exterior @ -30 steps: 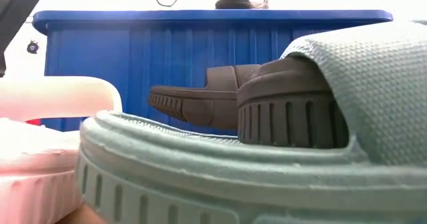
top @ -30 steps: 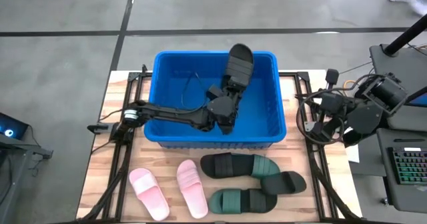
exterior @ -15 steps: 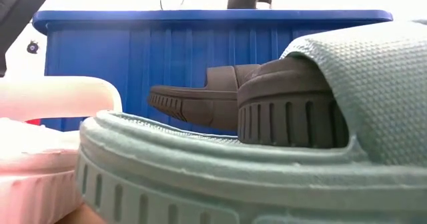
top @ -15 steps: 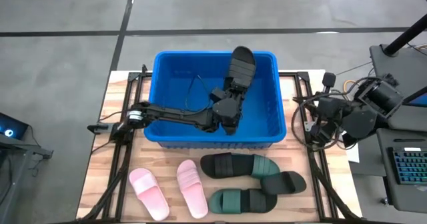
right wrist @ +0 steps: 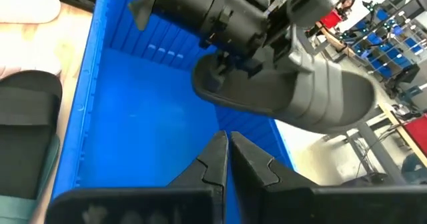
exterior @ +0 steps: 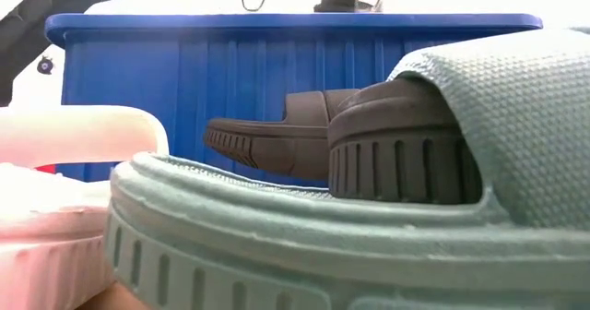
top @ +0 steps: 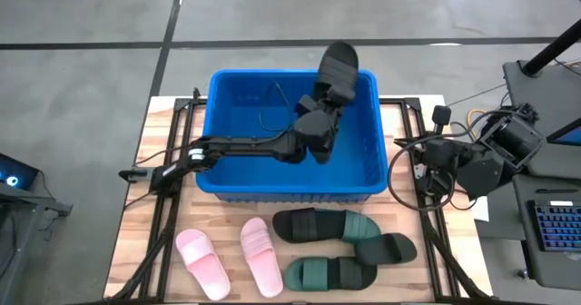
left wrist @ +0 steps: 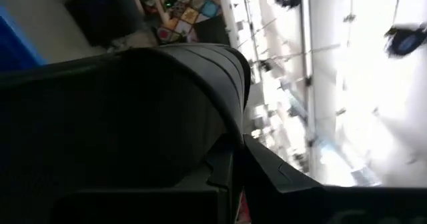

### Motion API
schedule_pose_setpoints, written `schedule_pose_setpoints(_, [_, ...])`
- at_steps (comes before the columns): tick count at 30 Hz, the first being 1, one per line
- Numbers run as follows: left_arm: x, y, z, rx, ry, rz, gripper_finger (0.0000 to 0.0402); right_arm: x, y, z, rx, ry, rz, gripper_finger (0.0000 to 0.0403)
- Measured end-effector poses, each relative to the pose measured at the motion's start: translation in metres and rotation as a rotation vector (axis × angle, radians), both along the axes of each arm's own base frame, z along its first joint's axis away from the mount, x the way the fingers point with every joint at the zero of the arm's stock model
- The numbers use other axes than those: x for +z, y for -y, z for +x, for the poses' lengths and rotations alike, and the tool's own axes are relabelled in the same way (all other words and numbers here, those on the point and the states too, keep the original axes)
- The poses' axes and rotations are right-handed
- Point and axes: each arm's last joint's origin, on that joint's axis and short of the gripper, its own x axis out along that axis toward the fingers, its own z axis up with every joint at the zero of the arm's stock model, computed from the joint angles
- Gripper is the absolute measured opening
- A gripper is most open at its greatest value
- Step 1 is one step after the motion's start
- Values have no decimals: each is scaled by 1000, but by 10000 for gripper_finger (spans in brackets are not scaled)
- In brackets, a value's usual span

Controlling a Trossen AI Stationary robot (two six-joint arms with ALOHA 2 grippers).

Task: Pick and place slides into bin
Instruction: Put the black slipper into the blue bin

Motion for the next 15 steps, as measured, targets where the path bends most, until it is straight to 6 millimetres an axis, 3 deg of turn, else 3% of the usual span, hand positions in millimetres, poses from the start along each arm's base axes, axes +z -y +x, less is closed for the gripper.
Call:
schedule_pose_setpoints(10, [-8,-1,-7,-29,-16,-78,0,0,0,0,-3,4,6,9])
schedule_pose_setpoints(15, [-12,0,-29,-21,-82,-150,0,0,1,-1,-6,4,2,9])
